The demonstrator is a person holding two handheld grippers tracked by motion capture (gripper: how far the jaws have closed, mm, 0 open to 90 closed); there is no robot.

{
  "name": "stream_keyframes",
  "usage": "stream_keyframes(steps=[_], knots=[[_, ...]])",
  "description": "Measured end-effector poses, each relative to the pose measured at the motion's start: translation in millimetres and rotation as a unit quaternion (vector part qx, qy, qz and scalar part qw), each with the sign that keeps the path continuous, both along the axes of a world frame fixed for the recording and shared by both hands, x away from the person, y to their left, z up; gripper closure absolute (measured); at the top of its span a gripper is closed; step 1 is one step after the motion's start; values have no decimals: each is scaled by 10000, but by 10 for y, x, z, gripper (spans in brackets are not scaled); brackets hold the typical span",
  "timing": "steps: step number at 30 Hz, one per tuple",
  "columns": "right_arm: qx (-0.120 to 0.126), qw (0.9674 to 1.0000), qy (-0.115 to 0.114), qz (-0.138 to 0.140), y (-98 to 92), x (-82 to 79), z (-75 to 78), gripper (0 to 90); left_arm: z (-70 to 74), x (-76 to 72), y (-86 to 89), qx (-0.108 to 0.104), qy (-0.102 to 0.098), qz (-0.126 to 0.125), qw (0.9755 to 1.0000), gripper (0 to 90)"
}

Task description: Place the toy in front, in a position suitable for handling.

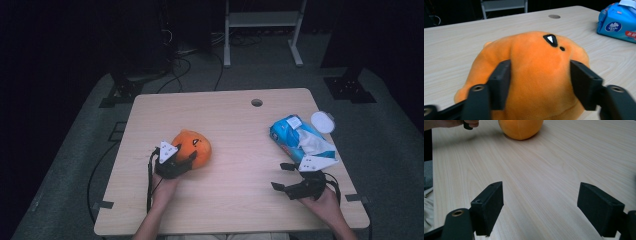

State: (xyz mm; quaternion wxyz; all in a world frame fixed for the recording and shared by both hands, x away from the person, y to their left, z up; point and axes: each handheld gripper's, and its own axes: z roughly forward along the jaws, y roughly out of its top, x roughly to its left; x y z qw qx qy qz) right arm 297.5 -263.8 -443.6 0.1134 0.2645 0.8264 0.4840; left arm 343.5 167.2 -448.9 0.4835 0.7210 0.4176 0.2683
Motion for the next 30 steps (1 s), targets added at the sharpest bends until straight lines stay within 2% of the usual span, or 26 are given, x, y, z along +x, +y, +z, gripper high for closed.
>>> stream_keyframes(steps=[2, 5, 7, 13, 14, 16, 18, 19, 21, 25, 26, 27, 30], knots=[[-40, 10000, 3, -9, 12, 2, -8, 200, 1, 7, 6, -5, 32, -26, 10000, 444], [-72, 10000, 8, 4, 28, 1, -11, 202, 6, 62, 9, 98, 89, -126, 9998, 530], [-76, 10000, 9, 6, 30, 2, -12, 202, 12, 105, 11, 130, 127, -192, 9997, 559], [-34, 10000, 5, 35, 29, 24, -9, 202, 8, 113, 98, -313, 179, -168, 9992, 626], [-34, 10000, -5, 45, 28, 23, -7, 202, 8, 112, 128, -503, 168, -114, 9985, 639], [-13, 10000, -17, 64, 29, 13, 4, 202, 10, 104, 164, -703, 142, -21, 9974, 670], [0, 10000, -34, 69, 31, 11, 10, 202, 45, 92, 218, -1058, 78, 100, 9943, 682], [5, 10000, -39, 72, 31, 11, 12, 202, 45, 92, 218, -1058, 78, 100, 9943, 688], [7, 10000, -42, 70, 31, 11, 14, 202, 79, 78, 241, -1260, 37, 74, 9920, 693], [1, 10000, -14, 76, 31, 25, -1, 202, 140, 49, 218, -1337, -42, -8, 9910, 695], [3, 10000, -12, 75, 30, 28, -5, 202, 165, 24, 185, -1414, -40, -115, 9899, 695], [3, 10000, -12, 75, 30, 28, -5, 202, 165, 24, 185, -1414, -40, -115, 9899, 695], [0, 10000, -14, 77, 28, 29, -4, 202, 214, -28, 90, -1379, -75, -339, 9898, 694]])
